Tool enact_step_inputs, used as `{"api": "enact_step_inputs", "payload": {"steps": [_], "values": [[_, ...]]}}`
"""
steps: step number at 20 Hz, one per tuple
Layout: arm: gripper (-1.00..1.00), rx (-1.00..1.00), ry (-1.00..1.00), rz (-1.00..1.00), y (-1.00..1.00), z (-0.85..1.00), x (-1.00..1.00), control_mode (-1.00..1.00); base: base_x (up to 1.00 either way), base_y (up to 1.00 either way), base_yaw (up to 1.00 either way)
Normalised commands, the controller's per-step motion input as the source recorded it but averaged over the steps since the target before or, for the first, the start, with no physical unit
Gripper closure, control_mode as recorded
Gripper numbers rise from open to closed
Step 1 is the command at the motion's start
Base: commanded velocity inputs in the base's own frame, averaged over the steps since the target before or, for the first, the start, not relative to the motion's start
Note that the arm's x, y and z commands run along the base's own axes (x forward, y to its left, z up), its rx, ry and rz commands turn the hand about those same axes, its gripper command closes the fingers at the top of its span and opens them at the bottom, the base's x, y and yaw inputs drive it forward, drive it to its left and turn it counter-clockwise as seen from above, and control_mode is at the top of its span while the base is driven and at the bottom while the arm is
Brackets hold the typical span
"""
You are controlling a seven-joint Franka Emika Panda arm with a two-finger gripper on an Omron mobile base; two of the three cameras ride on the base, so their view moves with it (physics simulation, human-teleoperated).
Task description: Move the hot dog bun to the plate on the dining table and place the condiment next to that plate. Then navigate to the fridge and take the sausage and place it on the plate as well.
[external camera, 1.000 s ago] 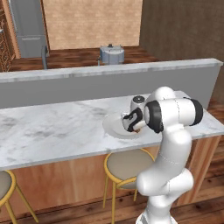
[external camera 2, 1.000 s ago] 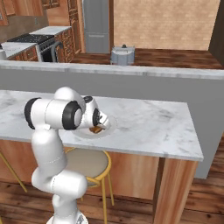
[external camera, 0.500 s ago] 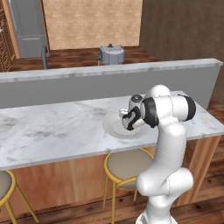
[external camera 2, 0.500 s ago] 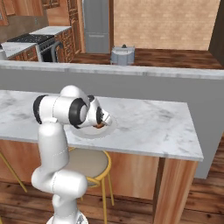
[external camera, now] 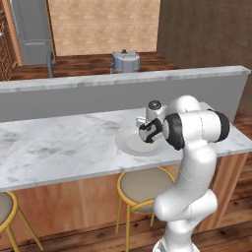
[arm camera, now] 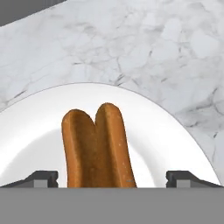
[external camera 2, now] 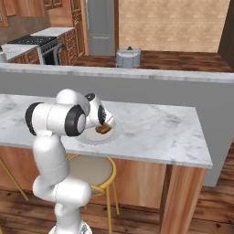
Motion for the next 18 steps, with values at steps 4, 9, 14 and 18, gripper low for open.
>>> {"api": "enact_step_inputs", "payload": {"steps": [4,9,14,18], "values": [[-1.0,0.08,0.0,-0.1,-0.06,1.0,-0.69,-1.0,0.0,0.0,0.0],[-1.0,0.1,0.01,-0.05,0.0,1.0,-0.89,-1.0,0.0,0.0,0.0],[-1.0,0.09,0.12,-0.01,0.0,1.0,-0.97,-1.0,0.0,0.0,0.0],[-1.0,0.04,0.29,-0.01,0.0,1.0,-1.0,-1.0,0.0,0.0,0.0]]}}
